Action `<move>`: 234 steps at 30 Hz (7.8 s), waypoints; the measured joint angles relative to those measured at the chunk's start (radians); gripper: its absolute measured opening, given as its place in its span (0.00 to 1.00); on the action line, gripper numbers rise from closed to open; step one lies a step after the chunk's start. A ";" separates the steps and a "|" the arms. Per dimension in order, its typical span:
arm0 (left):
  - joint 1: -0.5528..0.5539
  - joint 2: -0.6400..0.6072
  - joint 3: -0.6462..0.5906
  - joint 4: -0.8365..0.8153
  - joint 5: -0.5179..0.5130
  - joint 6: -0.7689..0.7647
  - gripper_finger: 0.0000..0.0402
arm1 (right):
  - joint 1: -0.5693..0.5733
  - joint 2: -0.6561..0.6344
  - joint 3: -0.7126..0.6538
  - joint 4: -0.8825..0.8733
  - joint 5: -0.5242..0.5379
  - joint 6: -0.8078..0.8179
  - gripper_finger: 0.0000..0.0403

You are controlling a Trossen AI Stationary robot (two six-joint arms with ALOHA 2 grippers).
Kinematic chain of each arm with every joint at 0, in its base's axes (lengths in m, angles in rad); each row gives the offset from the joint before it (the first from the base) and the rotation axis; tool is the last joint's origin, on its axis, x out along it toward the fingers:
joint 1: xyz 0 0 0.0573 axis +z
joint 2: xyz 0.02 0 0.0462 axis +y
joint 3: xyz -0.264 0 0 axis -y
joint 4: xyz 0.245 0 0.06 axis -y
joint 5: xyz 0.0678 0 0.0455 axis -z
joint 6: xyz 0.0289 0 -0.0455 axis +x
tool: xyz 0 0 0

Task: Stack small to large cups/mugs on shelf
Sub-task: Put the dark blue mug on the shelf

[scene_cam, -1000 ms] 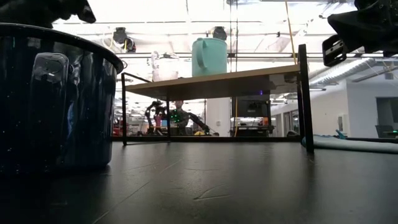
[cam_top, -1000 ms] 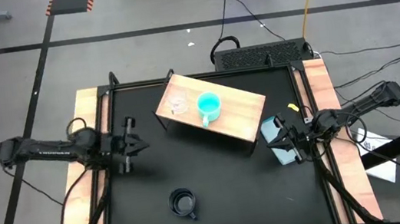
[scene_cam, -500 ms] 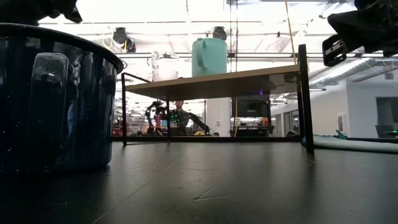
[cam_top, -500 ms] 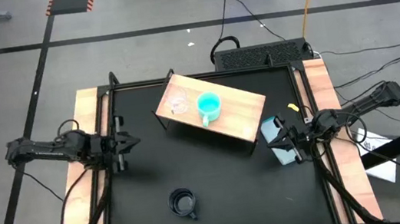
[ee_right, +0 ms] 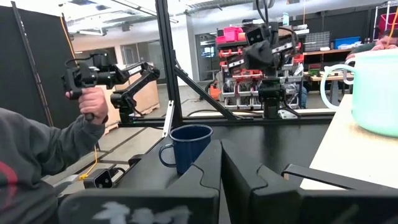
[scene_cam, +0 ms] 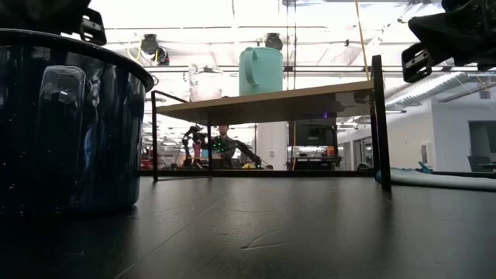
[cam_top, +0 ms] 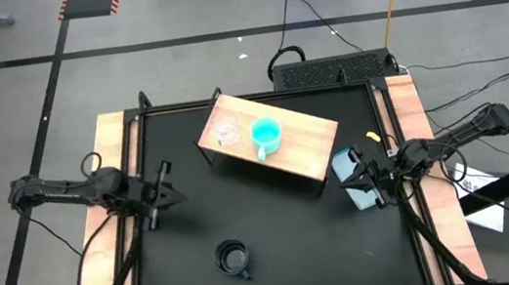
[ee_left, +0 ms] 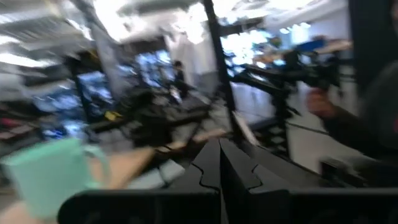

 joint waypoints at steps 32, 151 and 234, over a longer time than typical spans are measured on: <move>-0.331 0.520 0.210 -0.034 -0.269 -0.193 0.00 | 0.000 0.000 0.000 0.003 0.000 -0.001 0.00; -0.286 1.300 0.962 -0.967 -0.219 -0.530 0.68 | 0.000 0.030 0.000 0.007 0.000 0.026 0.00; -0.074 1.239 1.288 -0.791 -0.250 -0.023 0.04 | 0.000 0.031 0.000 0.022 0.000 0.034 0.00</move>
